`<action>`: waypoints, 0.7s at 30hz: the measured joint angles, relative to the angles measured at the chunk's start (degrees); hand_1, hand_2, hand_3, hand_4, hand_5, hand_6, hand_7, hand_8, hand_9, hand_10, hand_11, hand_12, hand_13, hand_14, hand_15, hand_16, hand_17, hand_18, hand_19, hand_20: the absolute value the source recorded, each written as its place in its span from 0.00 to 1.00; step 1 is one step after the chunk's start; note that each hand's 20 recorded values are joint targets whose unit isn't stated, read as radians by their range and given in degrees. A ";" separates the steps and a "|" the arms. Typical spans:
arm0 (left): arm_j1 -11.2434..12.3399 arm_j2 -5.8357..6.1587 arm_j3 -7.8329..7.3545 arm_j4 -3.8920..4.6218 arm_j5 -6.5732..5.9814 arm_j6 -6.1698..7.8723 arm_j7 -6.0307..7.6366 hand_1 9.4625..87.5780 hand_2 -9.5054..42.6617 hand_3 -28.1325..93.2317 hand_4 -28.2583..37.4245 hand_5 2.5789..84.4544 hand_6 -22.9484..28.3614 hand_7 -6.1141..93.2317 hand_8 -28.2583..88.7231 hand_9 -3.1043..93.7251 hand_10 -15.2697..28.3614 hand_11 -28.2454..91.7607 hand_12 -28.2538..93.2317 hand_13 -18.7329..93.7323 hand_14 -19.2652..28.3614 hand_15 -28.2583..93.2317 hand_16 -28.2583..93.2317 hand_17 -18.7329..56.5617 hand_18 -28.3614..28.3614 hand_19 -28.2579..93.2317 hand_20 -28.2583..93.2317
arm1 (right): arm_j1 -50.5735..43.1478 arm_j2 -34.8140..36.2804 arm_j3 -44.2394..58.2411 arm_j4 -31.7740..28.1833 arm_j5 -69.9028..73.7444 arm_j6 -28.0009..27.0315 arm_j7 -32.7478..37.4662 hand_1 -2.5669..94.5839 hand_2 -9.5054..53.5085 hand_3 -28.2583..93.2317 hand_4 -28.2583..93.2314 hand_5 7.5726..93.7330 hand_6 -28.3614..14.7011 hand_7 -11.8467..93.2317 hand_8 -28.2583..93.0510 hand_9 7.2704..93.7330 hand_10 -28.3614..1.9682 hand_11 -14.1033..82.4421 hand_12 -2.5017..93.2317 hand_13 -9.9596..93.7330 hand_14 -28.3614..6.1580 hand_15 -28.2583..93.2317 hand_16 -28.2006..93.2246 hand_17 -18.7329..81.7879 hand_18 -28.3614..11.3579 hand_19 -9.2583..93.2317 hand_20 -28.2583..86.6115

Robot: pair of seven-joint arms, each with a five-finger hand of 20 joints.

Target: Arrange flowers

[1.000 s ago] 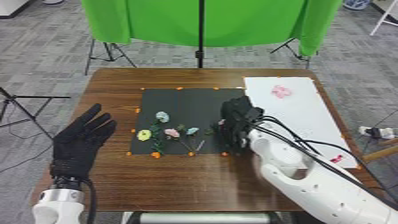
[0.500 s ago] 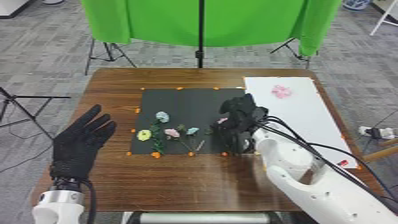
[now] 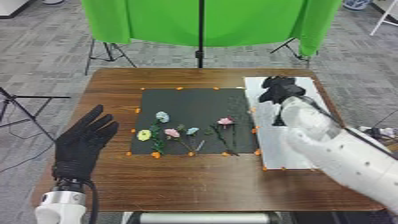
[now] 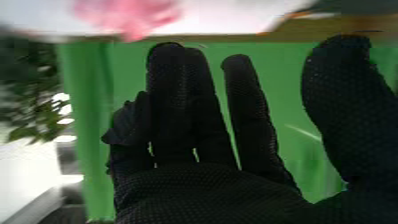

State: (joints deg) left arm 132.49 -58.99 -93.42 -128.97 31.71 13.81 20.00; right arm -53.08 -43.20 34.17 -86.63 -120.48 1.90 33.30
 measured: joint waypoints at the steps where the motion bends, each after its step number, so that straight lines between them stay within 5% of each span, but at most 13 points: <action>1: 0.04 0.13 0.06 0.00 -0.04 0.00 0.17 0.21 0.30 0.90 0.12 0.47 0.67 0.20 0.16 0.42 0.84 0.46 0.32 0.41 1.00 0.67 0.16 0.15 0.96 0.72 0.33 | 0.95 -0.03 -0.09 1.50 -0.59 -0.32 0.00 0.35 0.00 0.92 0.00 0.49 0.66 0.26 0.13 0.49 0.41 0.36 0.17 0.49 0.38 0.85 0.28 0.34 0.19 0.94 0.77; 10: -0.11 0.21 0.42 0.03 -0.09 -0.09 0.19 0.21 0.30 0.90 0.12 0.47 0.67 0.20 0.16 0.42 0.83 0.46 0.32 0.41 1.00 0.67 0.16 0.14 0.97 0.72 0.33 | 3.06 -2.30 2.14 7.43 -8.35 -6.96 1.70 0.35 0.00 0.92 0.00 0.47 0.69 0.26 0.12 0.49 0.42 0.36 0.17 0.49 0.37 0.85 0.28 0.33 0.18 0.94 0.77; 18: -1.04 -0.99 0.31 0.24 0.17 -0.52 -1.27 0.21 0.30 0.90 0.12 0.47 0.67 0.20 0.16 0.42 0.84 0.46 0.32 0.41 1.00 0.67 0.16 0.14 0.96 0.71 0.33 | 0.49 -5.33 3.08 8.90 -10.33 -12.21 2.58 0.35 0.00 0.91 0.00 0.45 0.76 0.26 0.12 0.50 0.43 0.35 0.17 0.49 0.38 0.84 0.28 0.33 0.18 0.94 0.77; 21: -1.53 -1.32 0.30 0.50 0.33 -0.89 -1.76 0.21 0.30 0.90 0.12 0.47 0.67 0.20 0.16 0.42 0.84 0.46 0.32 0.41 1.00 0.67 0.16 0.14 0.96 0.71 0.33 | 0.19 -5.86 2.64 9.41 -10.45 -13.72 2.96 0.46 0.00 0.86 0.00 0.68 0.84 0.26 0.14 0.72 0.64 0.36 0.18 0.65 0.55 0.80 0.32 0.39 0.20 0.97 0.74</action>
State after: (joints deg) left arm 130.96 -60.31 -93.12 -128.47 32.04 12.92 18.24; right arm -52.89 -49.06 36.81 -77.23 -130.93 -11.82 36.26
